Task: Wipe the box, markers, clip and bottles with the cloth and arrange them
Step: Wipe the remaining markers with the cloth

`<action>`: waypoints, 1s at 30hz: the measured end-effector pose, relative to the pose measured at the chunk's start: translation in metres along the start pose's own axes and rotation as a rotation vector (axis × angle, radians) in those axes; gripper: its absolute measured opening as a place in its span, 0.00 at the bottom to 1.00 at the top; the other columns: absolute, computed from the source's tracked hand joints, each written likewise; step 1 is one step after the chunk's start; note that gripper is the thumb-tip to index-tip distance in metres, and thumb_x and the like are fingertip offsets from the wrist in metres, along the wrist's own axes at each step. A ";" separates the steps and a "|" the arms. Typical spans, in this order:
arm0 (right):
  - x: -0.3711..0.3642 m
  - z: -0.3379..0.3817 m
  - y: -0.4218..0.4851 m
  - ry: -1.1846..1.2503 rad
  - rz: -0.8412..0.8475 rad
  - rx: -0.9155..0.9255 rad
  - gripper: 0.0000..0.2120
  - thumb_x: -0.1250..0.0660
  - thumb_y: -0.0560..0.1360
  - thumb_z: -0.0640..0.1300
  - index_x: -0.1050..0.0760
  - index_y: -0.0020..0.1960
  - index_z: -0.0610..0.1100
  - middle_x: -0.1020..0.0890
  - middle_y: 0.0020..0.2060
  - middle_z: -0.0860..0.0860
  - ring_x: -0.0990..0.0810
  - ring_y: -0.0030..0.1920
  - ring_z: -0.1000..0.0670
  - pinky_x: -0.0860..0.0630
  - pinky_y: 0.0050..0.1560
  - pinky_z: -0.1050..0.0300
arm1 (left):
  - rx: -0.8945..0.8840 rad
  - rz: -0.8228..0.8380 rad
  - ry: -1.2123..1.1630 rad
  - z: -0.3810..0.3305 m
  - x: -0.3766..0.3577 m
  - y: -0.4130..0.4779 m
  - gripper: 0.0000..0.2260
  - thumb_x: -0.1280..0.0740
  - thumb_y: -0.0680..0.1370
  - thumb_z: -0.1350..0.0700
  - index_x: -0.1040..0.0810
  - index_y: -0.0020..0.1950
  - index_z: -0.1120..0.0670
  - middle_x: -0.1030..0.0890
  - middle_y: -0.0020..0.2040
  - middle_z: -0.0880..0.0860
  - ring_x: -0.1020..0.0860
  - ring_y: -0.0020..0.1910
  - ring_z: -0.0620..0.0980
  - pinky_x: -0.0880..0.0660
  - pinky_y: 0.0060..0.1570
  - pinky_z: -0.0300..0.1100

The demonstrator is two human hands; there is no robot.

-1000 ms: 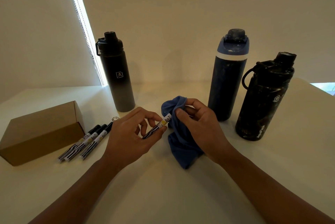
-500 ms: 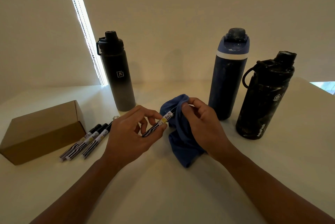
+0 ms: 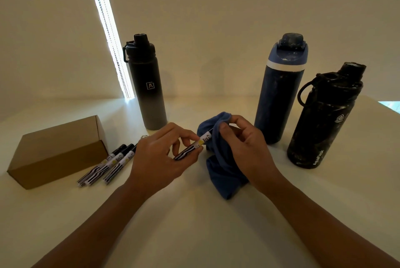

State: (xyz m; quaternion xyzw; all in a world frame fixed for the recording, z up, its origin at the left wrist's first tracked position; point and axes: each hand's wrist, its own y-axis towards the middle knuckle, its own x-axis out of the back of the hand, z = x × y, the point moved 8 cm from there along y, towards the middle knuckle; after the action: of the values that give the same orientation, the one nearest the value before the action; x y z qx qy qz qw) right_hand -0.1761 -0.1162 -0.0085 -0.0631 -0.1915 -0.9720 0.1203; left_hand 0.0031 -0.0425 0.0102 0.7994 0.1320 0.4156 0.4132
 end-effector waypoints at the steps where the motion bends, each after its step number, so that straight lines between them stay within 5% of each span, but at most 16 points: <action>1: 0.002 -0.002 0.000 -0.029 -0.026 -0.004 0.06 0.39 0.84 0.52 0.23 0.56 0.56 0.17 0.40 0.60 0.17 0.43 0.59 0.20 0.41 0.63 | 0.012 0.004 -0.004 0.001 0.000 0.001 0.11 0.21 0.76 0.47 0.15 0.54 0.51 0.19 0.45 0.43 0.22 0.36 0.47 0.24 0.35 0.38; 7: 0.009 -0.009 0.005 -0.067 -0.083 0.000 0.10 0.43 0.86 0.53 0.23 0.55 0.54 0.20 0.41 0.55 0.21 0.41 0.57 0.23 0.43 0.61 | 0.090 0.049 -0.005 0.008 -0.003 0.002 0.16 0.26 0.76 0.35 0.17 0.56 0.44 0.20 0.47 0.38 0.21 0.40 0.47 0.24 0.36 0.37; 12: 0.015 -0.010 0.007 0.079 -0.080 -0.050 0.09 0.40 0.85 0.48 0.22 0.61 0.51 0.20 0.37 0.61 0.21 0.37 0.63 0.26 0.36 0.68 | 0.173 0.137 -0.039 0.017 -0.013 -0.004 0.12 0.32 0.81 0.38 0.14 0.55 0.42 0.17 0.43 0.38 0.18 0.42 0.45 0.22 0.35 0.40; 17: 0.010 -0.010 0.006 0.056 -0.050 -0.049 0.10 0.33 0.82 0.44 0.24 0.63 0.47 0.15 0.54 0.54 0.16 0.57 0.55 0.19 0.59 0.55 | 0.178 0.117 -0.050 0.011 -0.016 -0.003 0.11 0.29 0.78 0.40 0.13 0.54 0.44 0.19 0.40 0.37 0.19 0.41 0.45 0.25 0.36 0.33; 22: 0.018 -0.009 0.007 0.019 -0.113 -0.067 0.10 0.41 0.85 0.51 0.23 0.53 0.49 0.21 0.37 0.47 0.23 0.38 0.51 0.24 0.40 0.55 | 0.128 0.088 -0.014 0.006 -0.009 -0.001 0.08 0.26 0.78 0.43 0.13 0.51 0.45 0.23 0.37 0.37 0.22 0.36 0.47 0.28 0.33 0.33; 25: 0.021 -0.010 0.007 0.008 -0.127 -0.064 0.14 0.44 0.86 0.53 0.24 0.52 0.48 0.26 0.36 0.45 0.27 0.36 0.51 0.28 0.39 0.54 | 0.116 0.096 -0.008 0.001 -0.012 -0.001 0.09 0.26 0.78 0.42 0.13 0.51 0.47 0.23 0.37 0.36 0.22 0.35 0.46 0.29 0.32 0.31; 30: 0.009 0.000 0.002 -0.066 -0.029 0.017 0.06 0.39 0.85 0.47 0.25 0.54 0.49 0.18 0.40 0.50 0.18 0.40 0.52 0.21 0.42 0.58 | 0.132 0.093 -0.040 0.007 -0.012 -0.004 0.12 0.29 0.79 0.40 0.13 0.51 0.46 0.21 0.36 0.41 0.22 0.35 0.47 0.25 0.31 0.42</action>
State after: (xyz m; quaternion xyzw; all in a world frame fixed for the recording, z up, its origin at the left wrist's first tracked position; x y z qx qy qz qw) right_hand -0.1846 -0.1202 -0.0065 -0.0915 -0.2047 -0.9693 0.1006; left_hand 0.0010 -0.0510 -0.0015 0.8384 0.1135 0.4087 0.3422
